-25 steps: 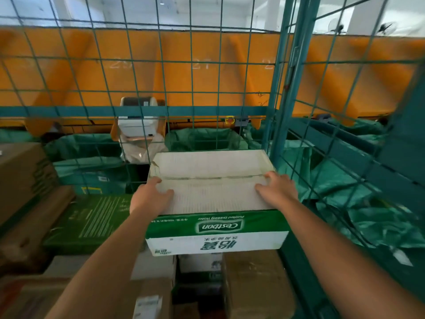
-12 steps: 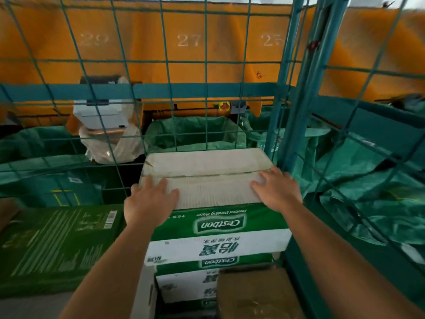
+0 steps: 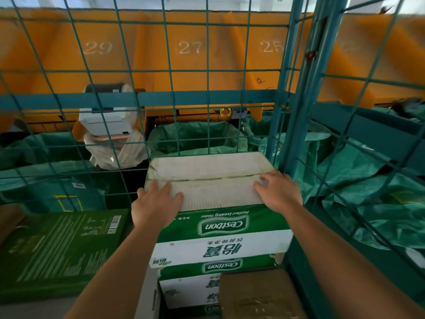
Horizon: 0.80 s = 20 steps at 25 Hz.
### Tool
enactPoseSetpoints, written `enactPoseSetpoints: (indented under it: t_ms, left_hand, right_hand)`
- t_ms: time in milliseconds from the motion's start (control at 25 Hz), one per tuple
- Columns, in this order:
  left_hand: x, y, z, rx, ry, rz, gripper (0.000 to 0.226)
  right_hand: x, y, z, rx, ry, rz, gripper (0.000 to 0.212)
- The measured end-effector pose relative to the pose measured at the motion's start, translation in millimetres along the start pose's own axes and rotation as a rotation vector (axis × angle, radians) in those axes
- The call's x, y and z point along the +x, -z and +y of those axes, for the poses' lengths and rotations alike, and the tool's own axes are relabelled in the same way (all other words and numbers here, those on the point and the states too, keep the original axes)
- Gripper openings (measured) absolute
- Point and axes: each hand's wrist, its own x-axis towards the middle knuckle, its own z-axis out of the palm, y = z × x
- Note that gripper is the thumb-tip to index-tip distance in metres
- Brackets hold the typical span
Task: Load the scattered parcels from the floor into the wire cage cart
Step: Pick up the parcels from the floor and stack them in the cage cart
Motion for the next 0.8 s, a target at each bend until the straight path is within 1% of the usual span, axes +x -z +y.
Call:
enactPoseSetpoints:
  t_ms: [400, 520, 600, 680, 720, 800]
  left_hand:
    - [8, 0, 1, -0.008, -0.008, 0.014, 0.054]
    - [12, -1, 4, -0.016, 0.001, 0.041, 0.054]
    - [14, -1, 3, -0.020, -0.003, 0.036, 0.054]
    - [15, -2, 2, -0.021, -0.003, 0.034, 0.052]
    - [14, -3, 2, -0.001, -0.001, 0.041, 0.051]
    - [9, -1, 3, 0.079, 0.029, 0.049, 0.052]
  right_hand:
    - [11, -3, -2, 0.004, -0.006, 0.031, 0.047]
    - [15, -2, -1, 0.002, 0.013, 0.045, 0.044]
    - [13, -3, -1, 0.000, 0.058, 0.102, 0.040]
    - [10, -4, 0, -0.007, 0.064, 0.215, 0.036]
    - [7, -4, -2, -0.051, 0.052, 0.266, 0.037]
    - [-1, 0, -7, -0.145, 0.015, 0.301, 0.041]
